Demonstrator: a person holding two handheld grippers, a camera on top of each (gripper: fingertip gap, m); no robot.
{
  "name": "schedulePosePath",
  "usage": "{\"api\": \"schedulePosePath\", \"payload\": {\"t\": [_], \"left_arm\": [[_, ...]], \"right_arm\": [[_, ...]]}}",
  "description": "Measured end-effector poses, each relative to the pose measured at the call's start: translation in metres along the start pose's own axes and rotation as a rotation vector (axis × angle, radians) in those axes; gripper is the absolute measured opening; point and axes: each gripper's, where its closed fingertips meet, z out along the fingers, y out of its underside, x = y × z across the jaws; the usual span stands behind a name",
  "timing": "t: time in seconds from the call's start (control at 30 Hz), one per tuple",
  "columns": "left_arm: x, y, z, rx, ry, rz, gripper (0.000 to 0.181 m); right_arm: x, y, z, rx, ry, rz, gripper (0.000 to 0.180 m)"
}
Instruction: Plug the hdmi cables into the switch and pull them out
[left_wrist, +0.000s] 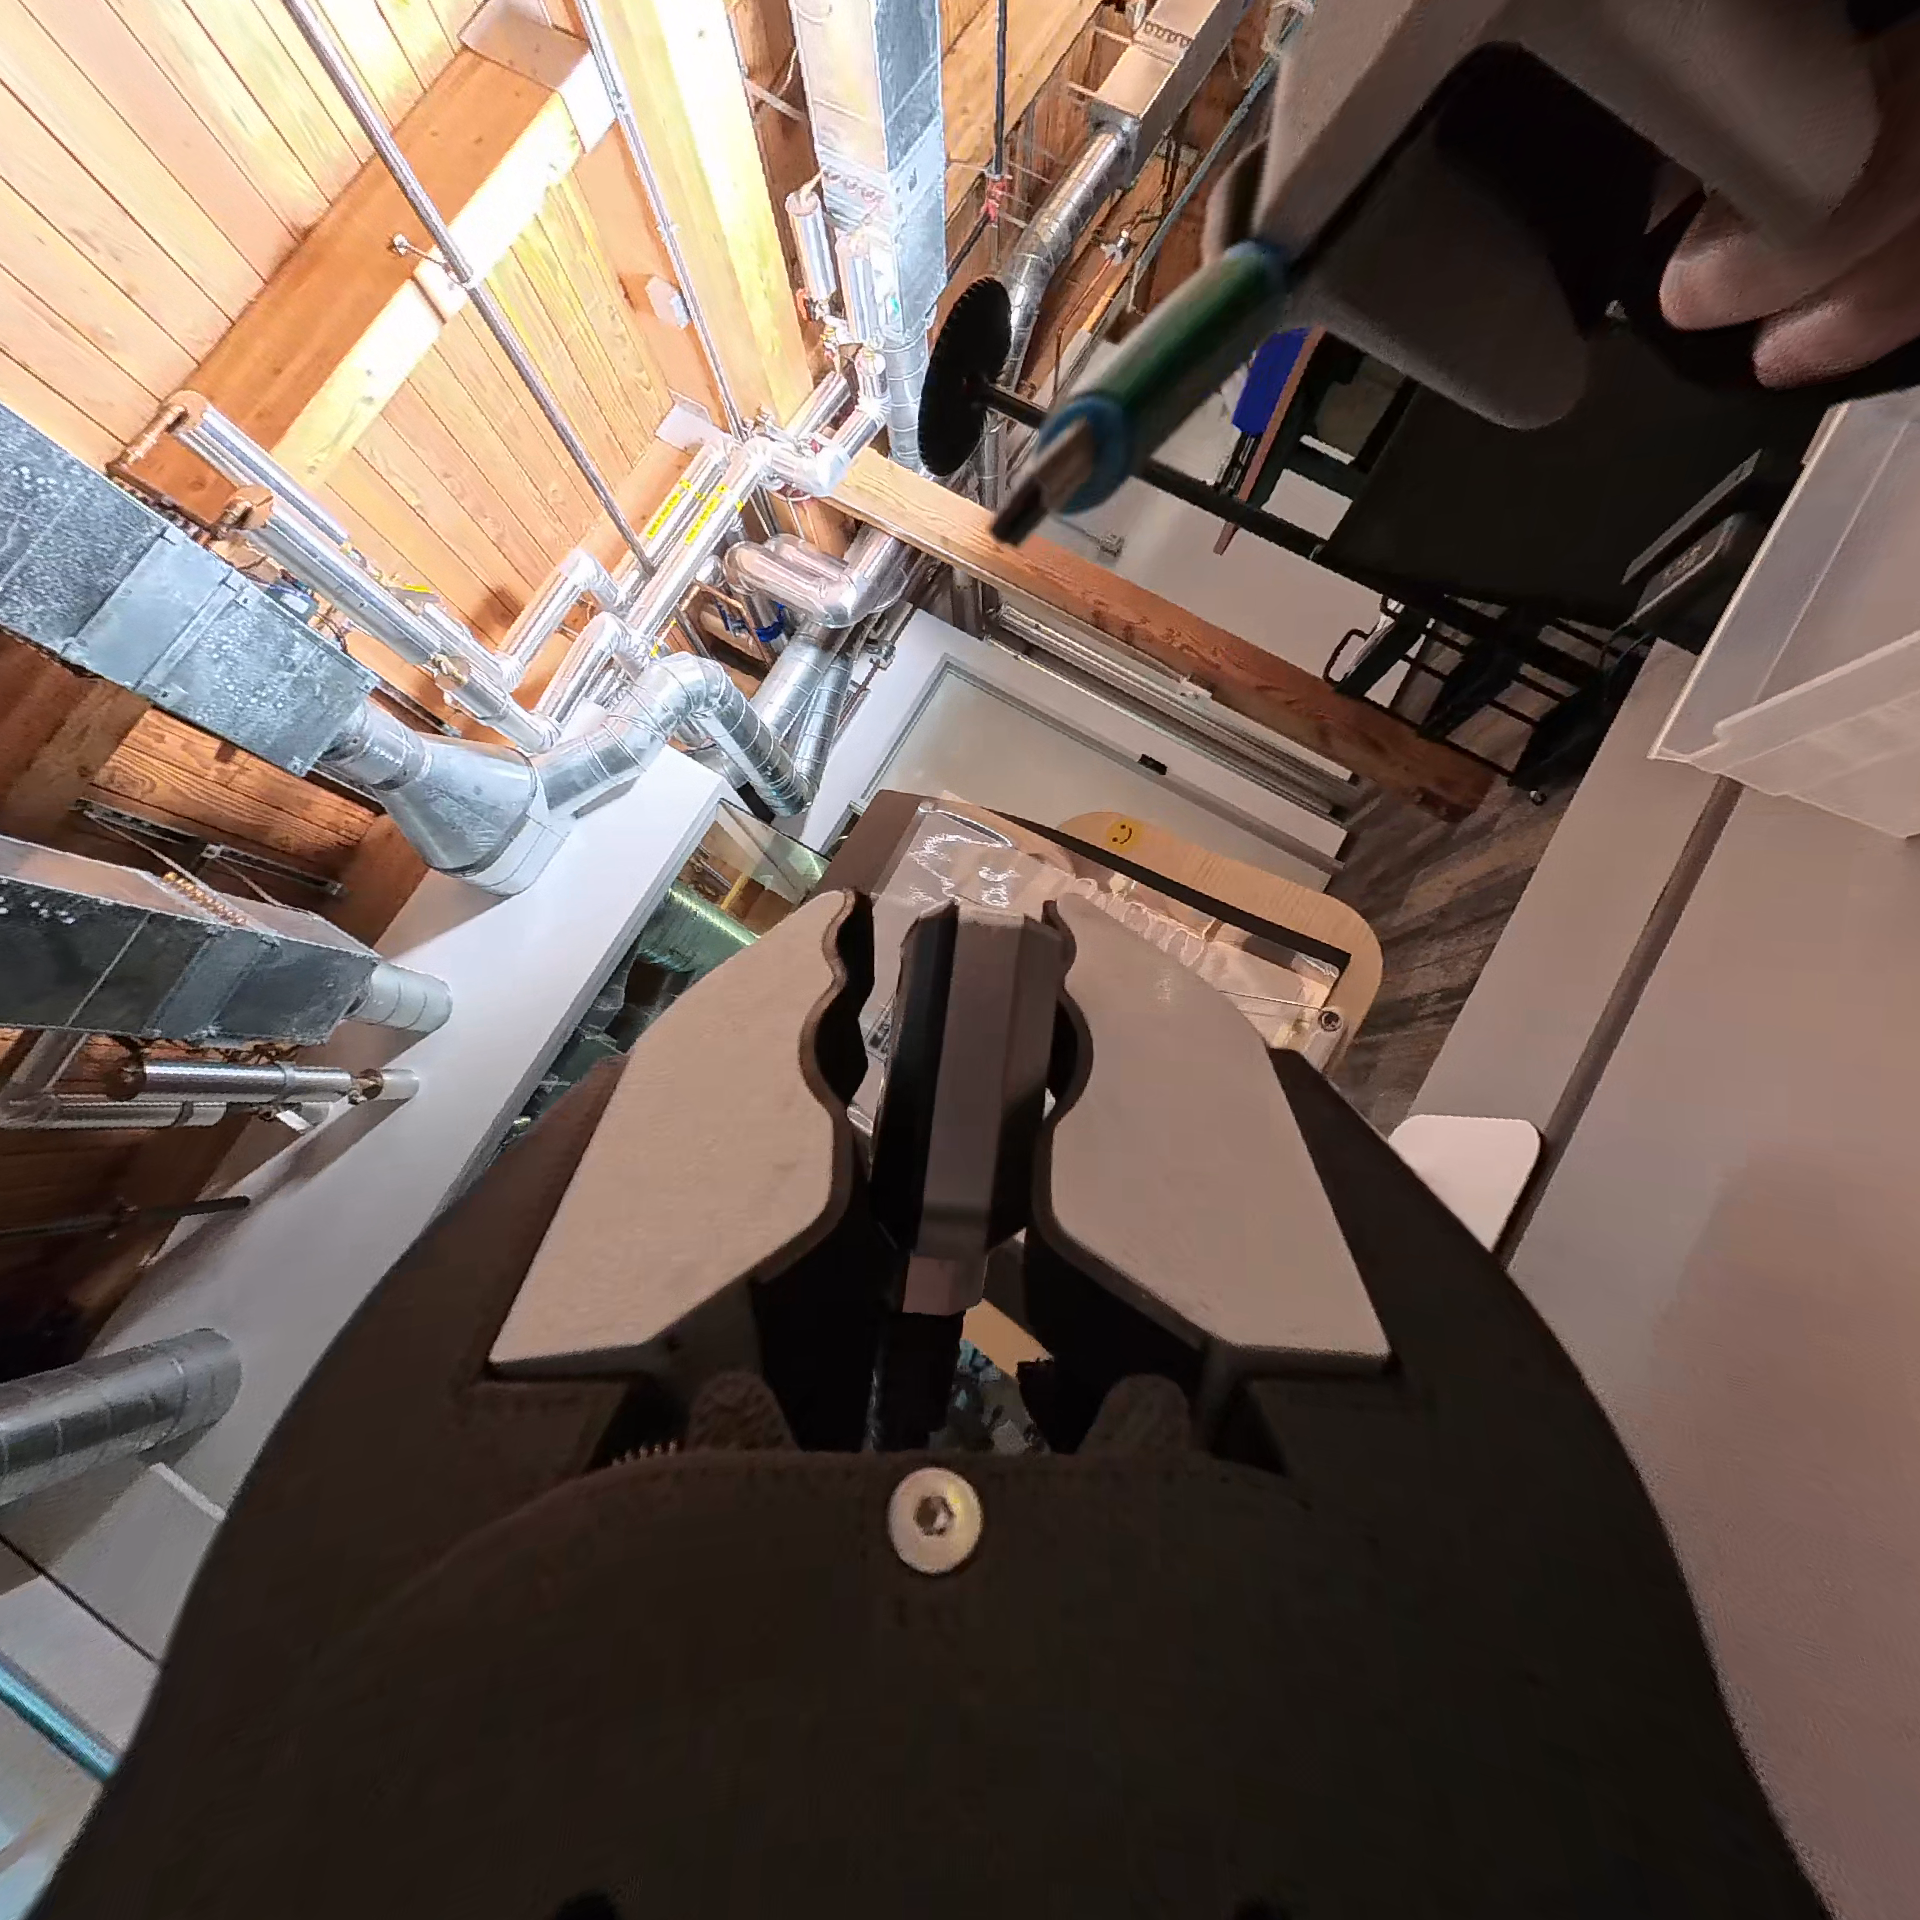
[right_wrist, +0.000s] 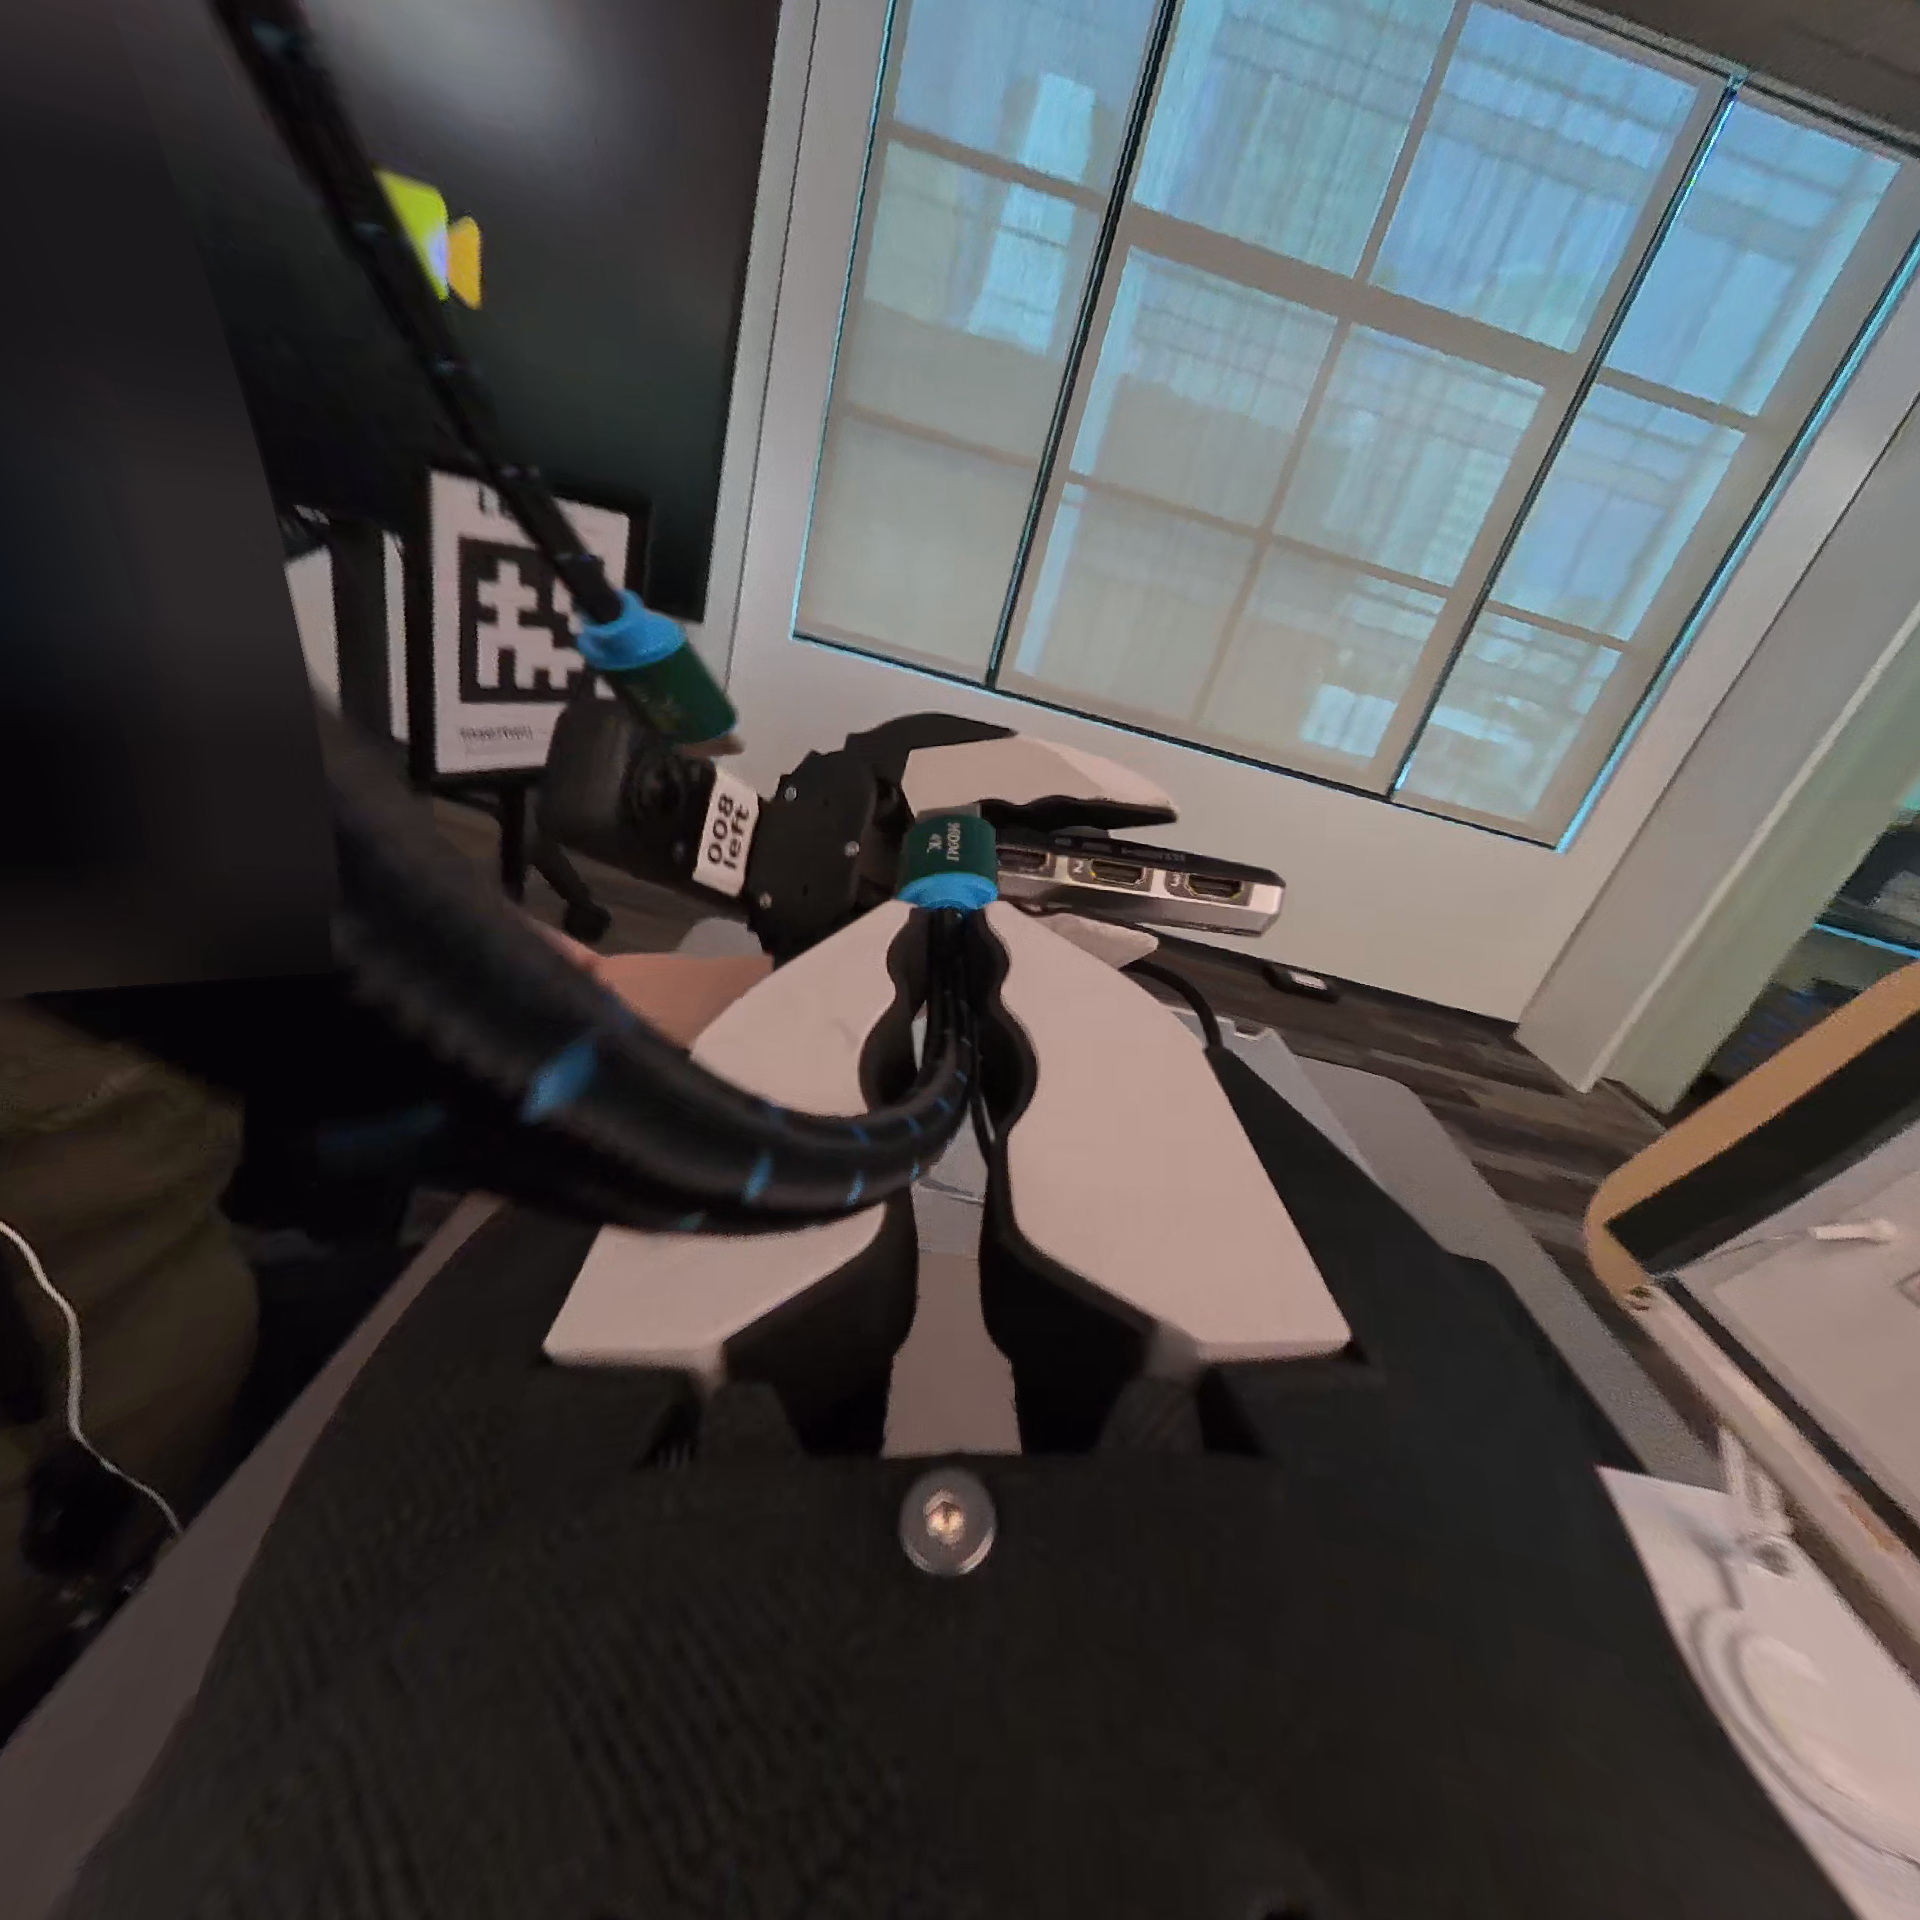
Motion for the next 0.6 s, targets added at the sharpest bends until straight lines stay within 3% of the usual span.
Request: {"api": "schedulePosePath", "payload": {"t": [0.3,0.6], "left_arm": [[0.002,0.0,0.0,-0.007,-0.003,0.038,0.03],[0.011,0.003,0.003,-0.018,0.045,0.037,0.03]], "right_arm": [[0.009,0.017,0.017,-0.046,0.001,0.215,0.007],[0.012,0.026,0.023,-0.131,0.066,0.251,0.007]]}}
